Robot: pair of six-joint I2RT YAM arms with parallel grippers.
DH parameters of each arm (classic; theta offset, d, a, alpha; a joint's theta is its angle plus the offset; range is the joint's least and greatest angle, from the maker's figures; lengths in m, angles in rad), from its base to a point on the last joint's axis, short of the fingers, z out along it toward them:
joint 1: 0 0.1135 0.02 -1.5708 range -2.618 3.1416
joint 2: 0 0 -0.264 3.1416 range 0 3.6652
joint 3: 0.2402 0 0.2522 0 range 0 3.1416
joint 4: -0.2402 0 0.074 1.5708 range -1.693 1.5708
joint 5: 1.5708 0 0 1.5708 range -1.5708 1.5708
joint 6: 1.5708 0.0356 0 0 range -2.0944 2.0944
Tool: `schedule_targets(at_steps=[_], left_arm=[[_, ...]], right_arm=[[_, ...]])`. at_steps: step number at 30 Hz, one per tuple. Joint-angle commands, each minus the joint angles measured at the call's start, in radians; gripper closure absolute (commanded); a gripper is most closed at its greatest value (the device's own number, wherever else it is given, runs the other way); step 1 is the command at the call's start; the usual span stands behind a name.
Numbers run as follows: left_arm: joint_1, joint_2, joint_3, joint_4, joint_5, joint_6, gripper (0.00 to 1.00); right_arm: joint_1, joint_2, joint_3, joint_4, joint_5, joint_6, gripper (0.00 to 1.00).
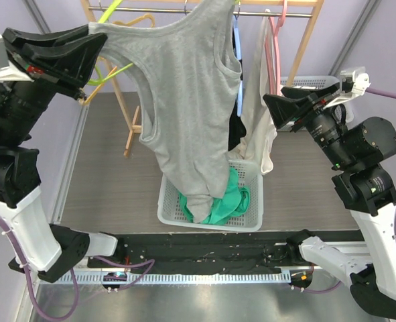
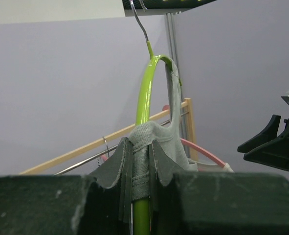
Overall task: Remove the tank top from the hanger
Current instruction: Pick up the hanger from the clothesline.
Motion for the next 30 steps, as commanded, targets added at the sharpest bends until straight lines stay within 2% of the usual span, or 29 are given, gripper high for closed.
schedule_targets(at_steps=[1, 3, 13, 17, 22, 26, 30], left_arm=[[0.006, -0.027, -0.018, 0.111, 0.107, -0.024, 1.00], [0.006, -0.036, -0.032, 0.096, 0.144, -0.029, 1.00], [0.006, -0.182, -0.297, -0.066, 0.296, 0.032, 1.00], [0.004, -0.240, -0.423, -0.083, 0.313, 0.031, 1.00], [0.006, -0.282, -0.575, -0.097, 0.310, 0.080, 1.00], [0.006, -0.294, -0.627, -0.132, 0.359, 0.144, 1.00], [0.006, -0.291, -0.623, -0.203, 0.489, 0.221, 1.00]], right_arm=[[-0.001, -0.010, 0.006, 0.010, 0.020, -0.027, 0.33], [0.001, -0.010, 0.011, 0.011, 0.018, -0.028, 0.33], [0.001, -0.031, 0.060, -0.010, -0.086, -0.015, 0.28], [0.001, -0.050, 0.056, -0.007, -0.164, 0.037, 0.27], [0.001, -0.122, -0.035, 0.036, -0.250, 0.094, 0.27], [0.001, -0.140, -0.063, 0.005, -0.237, 0.039, 0.25], [-0.001, -0.090, 0.006, -0.097, -0.344, -0.109, 0.24]])
